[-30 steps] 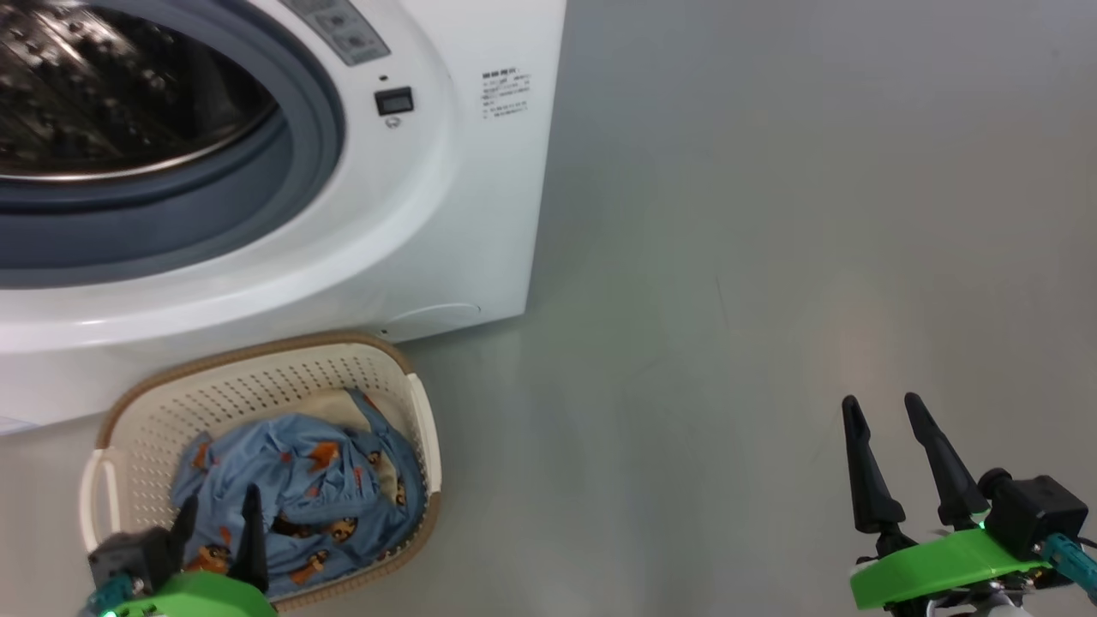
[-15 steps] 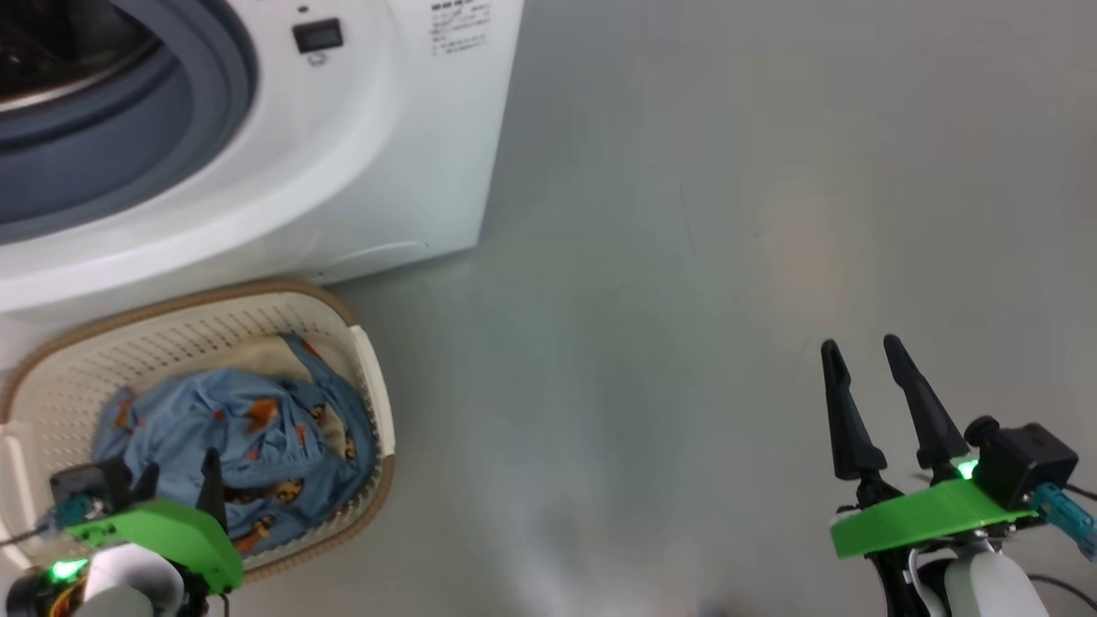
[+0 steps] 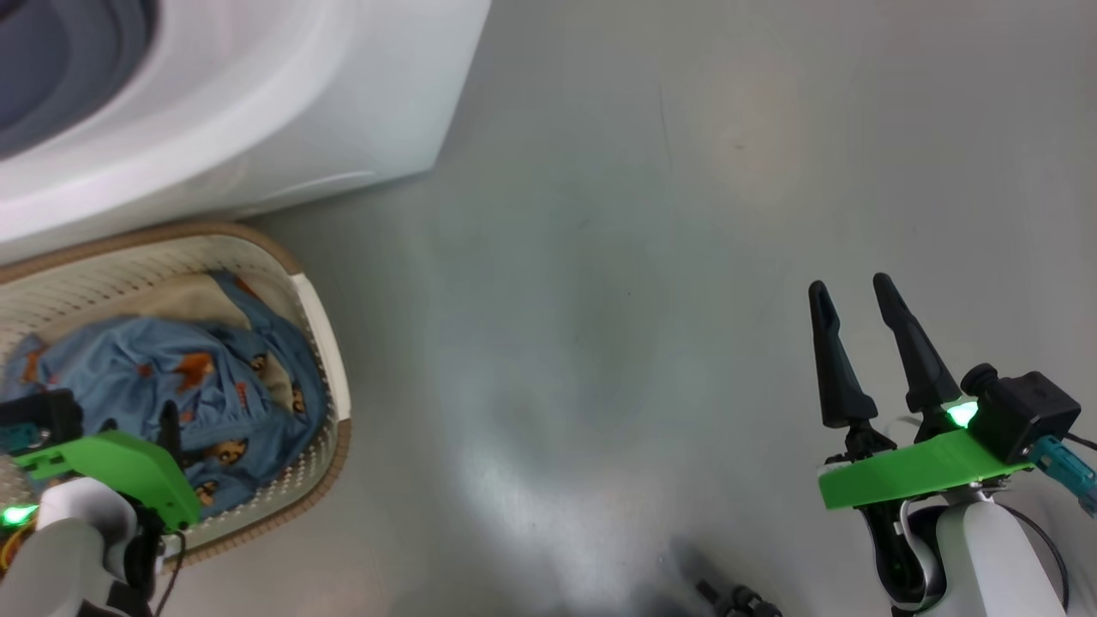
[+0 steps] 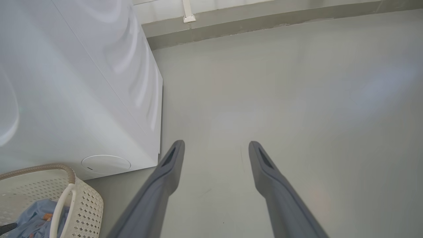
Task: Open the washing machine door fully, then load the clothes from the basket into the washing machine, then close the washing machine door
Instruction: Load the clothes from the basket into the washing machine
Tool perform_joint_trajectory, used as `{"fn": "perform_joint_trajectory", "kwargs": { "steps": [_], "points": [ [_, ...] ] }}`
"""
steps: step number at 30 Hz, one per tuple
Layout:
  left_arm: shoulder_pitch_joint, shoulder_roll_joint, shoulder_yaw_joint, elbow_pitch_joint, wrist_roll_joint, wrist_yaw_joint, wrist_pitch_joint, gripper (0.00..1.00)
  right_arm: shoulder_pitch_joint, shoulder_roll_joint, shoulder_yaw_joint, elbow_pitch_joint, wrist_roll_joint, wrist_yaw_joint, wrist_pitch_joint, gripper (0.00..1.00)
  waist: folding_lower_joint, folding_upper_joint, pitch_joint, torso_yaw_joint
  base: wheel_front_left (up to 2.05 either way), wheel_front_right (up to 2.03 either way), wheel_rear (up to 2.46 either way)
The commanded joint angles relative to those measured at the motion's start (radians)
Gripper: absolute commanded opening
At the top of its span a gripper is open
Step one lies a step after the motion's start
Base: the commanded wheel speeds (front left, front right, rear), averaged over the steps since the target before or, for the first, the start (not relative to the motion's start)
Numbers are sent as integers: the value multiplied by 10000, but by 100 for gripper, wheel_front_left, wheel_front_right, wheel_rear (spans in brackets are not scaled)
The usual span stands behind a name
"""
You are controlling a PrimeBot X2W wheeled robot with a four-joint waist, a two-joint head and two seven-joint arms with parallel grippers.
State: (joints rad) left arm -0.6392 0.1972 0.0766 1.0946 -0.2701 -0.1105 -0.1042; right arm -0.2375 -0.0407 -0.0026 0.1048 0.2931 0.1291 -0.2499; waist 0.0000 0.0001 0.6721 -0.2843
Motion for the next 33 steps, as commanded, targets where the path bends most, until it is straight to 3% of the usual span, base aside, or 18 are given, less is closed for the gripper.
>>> {"fn": "perform_joint_trajectory", "kwargs": {
  "steps": [1, 27, 28, 29, 30, 31, 33],
  "points": [
    [1, 428, 203, 65, -48, -17, -15, 100, 42, -95, 259, -247, 57, 16, -118, 100, 0, -1, 340, -172, 0, 0, 0],
    [-1605, 920, -436, 1562, 2, 1, -33, 100, -297, -95, 112, -525, 46, 16, -118, 100, 0, -1, 1638, -511, 0, 0, 0],
    [-1640, 938, -482, 1577, 35, 29, -82, 95, -307, -95, 100, -530, 52, 16, -118, 100, 0, -1, 1657, -512, 0, 0, 0],
    [-1677, 931, -517, 1592, 51, 51, -122, 74, -316, -95, 86, -535, 59, 16, -118, 100, 0, -1, 1671, -507, 0, 0, 0],
    [-1736, 900, -603, 1622, 94, 73, -190, 5, -333, -95, 61, -538, 70, 16, -118, 100, 0, -1, 1687, -492, 0, 0, 0],
    [-1756, 896, -642, 1636, 112, 77, -235, 0, -341, -95, 50, -543, 70, 16, -118, 100, 0, -1, 1694, -484, 0, 0, 0],
    [-1776, 845, -696, 1669, 118, 90, -305, 0, -348, -95, 18, -552, 65, 16, -118, 100, 0, -1, 1689, -452, 0, 0, 0]
  ]
}}
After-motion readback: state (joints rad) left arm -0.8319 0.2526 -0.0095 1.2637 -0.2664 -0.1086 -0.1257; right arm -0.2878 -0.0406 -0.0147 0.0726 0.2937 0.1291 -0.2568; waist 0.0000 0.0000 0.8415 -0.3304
